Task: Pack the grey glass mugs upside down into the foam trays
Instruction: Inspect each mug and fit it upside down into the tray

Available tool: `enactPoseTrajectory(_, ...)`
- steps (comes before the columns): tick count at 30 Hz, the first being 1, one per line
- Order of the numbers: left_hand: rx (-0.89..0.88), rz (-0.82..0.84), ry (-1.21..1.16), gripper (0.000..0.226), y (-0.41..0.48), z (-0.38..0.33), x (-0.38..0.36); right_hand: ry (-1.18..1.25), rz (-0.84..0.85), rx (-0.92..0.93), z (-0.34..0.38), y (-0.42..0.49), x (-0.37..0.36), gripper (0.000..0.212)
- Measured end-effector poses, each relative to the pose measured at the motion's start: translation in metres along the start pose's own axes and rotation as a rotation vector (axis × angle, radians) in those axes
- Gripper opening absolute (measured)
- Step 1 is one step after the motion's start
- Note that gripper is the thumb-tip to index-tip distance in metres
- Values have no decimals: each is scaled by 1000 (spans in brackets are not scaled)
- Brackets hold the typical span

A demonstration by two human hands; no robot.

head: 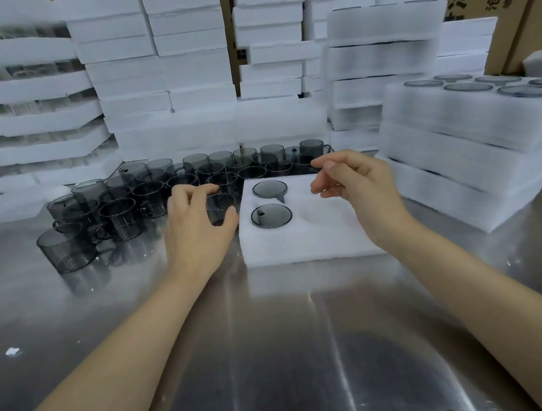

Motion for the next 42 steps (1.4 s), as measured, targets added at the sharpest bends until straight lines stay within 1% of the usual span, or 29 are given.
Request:
enactPoseTrajectory(2, 34, 59, -53, 60, 1, 4, -2, -3, 34, -28, 1, 0, 0, 25)
enactPoseTrajectory(4, 134, 163, -103, 78, 2, 8, -5, -16, 65, -55, 2, 0, 0, 25)
enactPoseTrajectory(6, 212, 262, -109, 89, 5, 12, -8, -28, 88, -69, 2, 0, -1, 25)
enactPoseTrajectory(8, 245, 298, -107, 87, 7, 15, -8, -50, 105, -77, 2, -1, -2, 24)
enactPoseTrajectory(10, 247, 288, -118, 72, 8, 16, -7, -77, 117, -85, 1, 0, -2, 24)
enactPoseTrajectory(12, 236, 227, -153, 53, 7, 13, -4, -92, 126, -87, 1, 0, -2, 24)
enactPoseTrajectory(13, 223, 155, -183, 52, 6, 9, -1, -96, 130, -87, 1, 0, -2, 24)
enactPoseTrajectory(14, 192, 40, -228, 56, 6, 4, 3, -101, 135, -84, 1, 0, -2, 24)
enactPoseTrajectory(16, 39, -232, -372, 60, 4, -8, 14, -126, 147, -68, 1, -2, -3, 25)
enactPoseTrajectory(17, -61, -333, -445, 60, 2, -15, 18, -148, 157, -56, 1, -3, -4, 25)
enactPoseTrajectory(18, -149, -387, -510, 60, -2, -23, 20, -175, 173, -44, 2, -4, -5, 25)
enactPoseTrajectory(19, -217, -395, -571, 62, -6, -30, 21, -207, 193, -31, 2, -5, -6, 26)
enactPoseTrajectory(20, -257, -368, -627, 66, -10, -37, 20, -249, 215, -12, 3, -6, -7, 29)
enactPoseTrajectory(22, -270, -246, -720, 71, -19, -50, 14, -336, 251, 56, 4, -9, -10, 38)
enactPoseTrajectory(25, -329, -66, -690, 72, -30, -60, 3, -394, 308, 169, 5, -13, -14, 61)
enactPoseTrajectory(28, -356, 55, -700, 77, -34, -62, -1, -428, 362, 230, 5, -15, -13, 71)
enactPoseTrajectory(32, -263, 148, -793, 91, -33, -60, 0, -472, 405, 257, 0, -14, -11, 71)
enactPoseTrajectory(35, -224, 194, -757, 100, -32, -56, -2, -487, 408, 288, -3, -15, -13, 76)
enactPoseTrajectory(37, -221, 215, -735, 101, -31, -54, -3, -489, 405, 317, -2, -14, -14, 76)
enactPoseTrajectory(39, -213, 239, -716, 102, -29, -51, -5, -488, 390, 319, -1, -13, -14, 72)
enactPoseTrajectory(42, -198, 259, -674, 103, -28, -49, -6, -441, 308, 252, -4, -12, -14, 61)
Point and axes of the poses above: each hand's wrist, its own y-axis towards the middle knuckle, its own x-axis out of the back of the hand, z = x × y, the point moved 1 cm from there along y, towards the middle knuckle, and after that the axes turned 5 degrees about z, right-handed, at the moved point
